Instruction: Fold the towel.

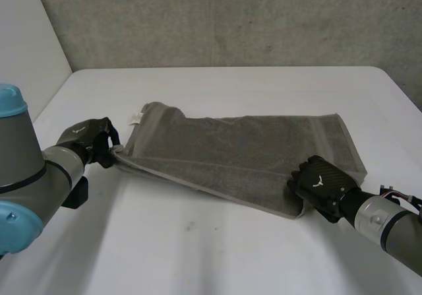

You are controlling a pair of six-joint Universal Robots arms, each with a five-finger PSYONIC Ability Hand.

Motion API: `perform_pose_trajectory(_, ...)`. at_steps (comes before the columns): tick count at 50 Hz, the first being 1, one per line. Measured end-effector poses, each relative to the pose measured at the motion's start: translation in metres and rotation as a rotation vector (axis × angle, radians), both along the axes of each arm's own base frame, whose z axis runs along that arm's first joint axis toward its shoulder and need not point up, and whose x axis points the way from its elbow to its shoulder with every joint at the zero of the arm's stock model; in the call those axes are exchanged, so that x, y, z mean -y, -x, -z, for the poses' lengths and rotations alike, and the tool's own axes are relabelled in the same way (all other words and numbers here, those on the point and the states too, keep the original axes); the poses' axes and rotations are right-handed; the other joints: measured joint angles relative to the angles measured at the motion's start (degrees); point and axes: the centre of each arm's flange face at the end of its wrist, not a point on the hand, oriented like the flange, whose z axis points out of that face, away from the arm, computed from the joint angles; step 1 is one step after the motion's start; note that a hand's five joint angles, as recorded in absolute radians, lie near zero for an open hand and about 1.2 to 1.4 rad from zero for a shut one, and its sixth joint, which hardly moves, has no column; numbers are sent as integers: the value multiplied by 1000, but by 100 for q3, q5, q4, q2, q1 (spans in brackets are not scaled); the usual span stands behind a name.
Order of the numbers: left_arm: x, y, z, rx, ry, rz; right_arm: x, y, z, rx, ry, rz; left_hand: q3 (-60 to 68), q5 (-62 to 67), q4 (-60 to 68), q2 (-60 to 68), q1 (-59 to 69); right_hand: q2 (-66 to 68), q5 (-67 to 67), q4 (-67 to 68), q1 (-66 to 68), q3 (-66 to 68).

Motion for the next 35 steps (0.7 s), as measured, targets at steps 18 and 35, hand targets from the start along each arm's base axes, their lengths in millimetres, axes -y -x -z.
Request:
perform_pose_trajectory(18,0,-1,-9,-3,17,-2,21,0,-27,57,151,46,0,0,0,0,0,3070,3073,3106,3578,3095)
perform_pose_trajectory(35,-51,-16,-156,-74,259,-2,28,50,-236,518,181,472,0,0,0,0,0,3112,3133,3151,3641,3138)
